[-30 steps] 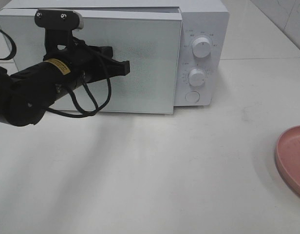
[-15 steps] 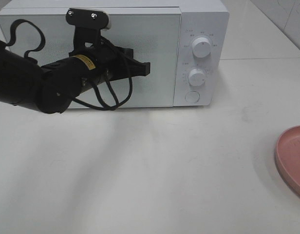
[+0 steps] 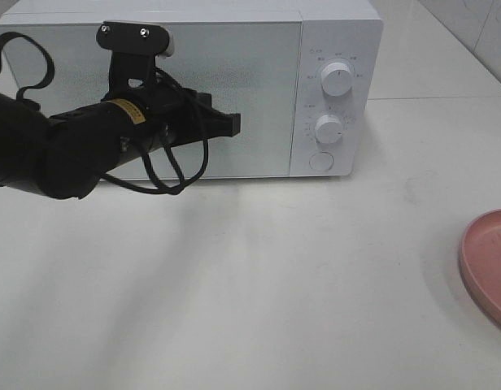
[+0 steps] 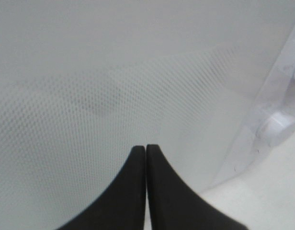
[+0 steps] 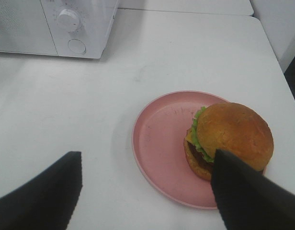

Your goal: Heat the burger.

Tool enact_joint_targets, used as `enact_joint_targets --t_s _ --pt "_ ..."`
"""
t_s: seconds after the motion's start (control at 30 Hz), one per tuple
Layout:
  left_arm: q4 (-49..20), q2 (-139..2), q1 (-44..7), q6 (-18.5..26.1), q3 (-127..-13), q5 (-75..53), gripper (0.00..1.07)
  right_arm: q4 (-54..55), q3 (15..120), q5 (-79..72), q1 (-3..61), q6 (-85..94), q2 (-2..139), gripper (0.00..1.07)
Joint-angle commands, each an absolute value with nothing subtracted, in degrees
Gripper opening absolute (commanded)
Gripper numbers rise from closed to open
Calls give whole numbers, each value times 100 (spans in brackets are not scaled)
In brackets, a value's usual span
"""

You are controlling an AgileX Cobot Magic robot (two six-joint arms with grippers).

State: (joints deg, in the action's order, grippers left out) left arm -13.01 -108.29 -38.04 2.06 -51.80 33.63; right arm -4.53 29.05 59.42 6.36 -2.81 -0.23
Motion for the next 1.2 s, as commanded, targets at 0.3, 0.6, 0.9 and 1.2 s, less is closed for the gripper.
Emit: enact_joint_targets --t_s 0.3,0.6,0.9,1.2 --pt "-1341 -9563 -3856 195 -4091 2051 104 -493 2888 5936 607 -281 -189 76" --pt "-1249 -8520 -3850 172 -3925 -957 100 -493 2888 5936 607 -281 -189 76" --pt "-1243 -7844 -2916 -172 -3999 -3678 100 -493 2888 5936 607 -281 -189 76" --pt "-814 -6921 -1060 -132 -4028 -5306 100 -493 2888 5936 607 -281 -189 76"
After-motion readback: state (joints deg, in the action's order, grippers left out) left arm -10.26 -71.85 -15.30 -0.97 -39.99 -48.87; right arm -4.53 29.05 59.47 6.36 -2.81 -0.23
